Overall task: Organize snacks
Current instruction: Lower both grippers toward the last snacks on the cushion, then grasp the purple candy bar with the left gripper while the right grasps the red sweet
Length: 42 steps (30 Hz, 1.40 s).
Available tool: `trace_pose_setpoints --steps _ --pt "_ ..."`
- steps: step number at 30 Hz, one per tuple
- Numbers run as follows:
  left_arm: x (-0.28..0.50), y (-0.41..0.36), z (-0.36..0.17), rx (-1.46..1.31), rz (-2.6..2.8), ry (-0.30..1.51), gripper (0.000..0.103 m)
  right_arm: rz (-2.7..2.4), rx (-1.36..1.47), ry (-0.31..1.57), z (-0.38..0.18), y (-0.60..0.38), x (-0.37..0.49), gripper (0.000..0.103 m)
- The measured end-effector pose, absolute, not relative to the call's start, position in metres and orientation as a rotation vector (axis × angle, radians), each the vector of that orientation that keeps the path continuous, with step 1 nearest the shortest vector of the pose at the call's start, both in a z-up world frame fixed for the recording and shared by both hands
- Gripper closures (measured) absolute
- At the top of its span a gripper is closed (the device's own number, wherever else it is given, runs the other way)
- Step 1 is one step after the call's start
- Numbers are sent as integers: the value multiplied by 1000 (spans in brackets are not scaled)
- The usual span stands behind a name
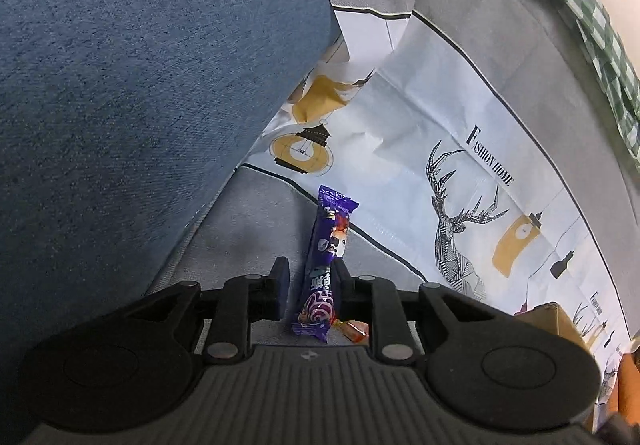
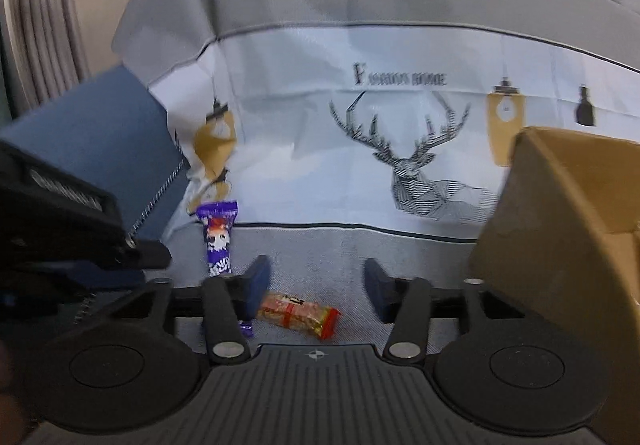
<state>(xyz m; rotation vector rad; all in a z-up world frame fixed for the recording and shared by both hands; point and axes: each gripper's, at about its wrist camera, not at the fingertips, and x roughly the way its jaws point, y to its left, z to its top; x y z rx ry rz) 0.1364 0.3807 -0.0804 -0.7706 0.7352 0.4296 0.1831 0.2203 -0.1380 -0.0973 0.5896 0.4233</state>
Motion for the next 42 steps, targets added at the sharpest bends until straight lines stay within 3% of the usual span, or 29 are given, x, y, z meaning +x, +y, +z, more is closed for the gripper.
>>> trace_pose_setpoints --steps 2,5,9,12,14,18,28,31,32,34,36,37,38,39,41,42 --pt "138 381 -81 -768 421 741 77 430 -113 600 -148 225 187 31" --pt "144 382 -84 -766 404 753 73 457 -130 640 -161 231 196 31" --pt "155 383 -90 -767 349 784 57 536 -153 700 -172 238 199 31" --pt "163 382 -94 -740 337 806 50 553 -222 678 -173 241 190 46" --pt "169 382 -99 -727 331 824 47 571 -216 673 -171 239 187 75" --pt "179 382 -109 -718 316 847 38 524 -175 669 -169 233 184 77" --pt "187 384 -115 -722 352 852 35 212 -57 717 -164 206 157 78" --pt "193 379 -118 -672 354 857 36 190 -67 720 -166 204 152 73" --pt "195 377 -117 -646 353 856 36 203 -65 726 -168 203 155 62" --pt "197 372 -118 -589 354 859 39 215 -79 720 -173 202 163 53" --pt "198 368 -117 -548 362 863 49 226 -103 698 -174 204 165 52" --pt "199 367 -117 -532 365 866 62 233 -102 694 -174 205 167 52" --pt "199 366 -118 -523 364 869 78 241 -100 691 -174 205 167 54" --pt "200 365 -118 -518 361 876 82 250 -100 685 -174 206 167 56" --pt "199 364 -118 -519 356 884 86 281 -97 683 -173 207 164 82" --pt "199 364 -117 -525 351 883 87 294 -92 686 -171 207 163 83"
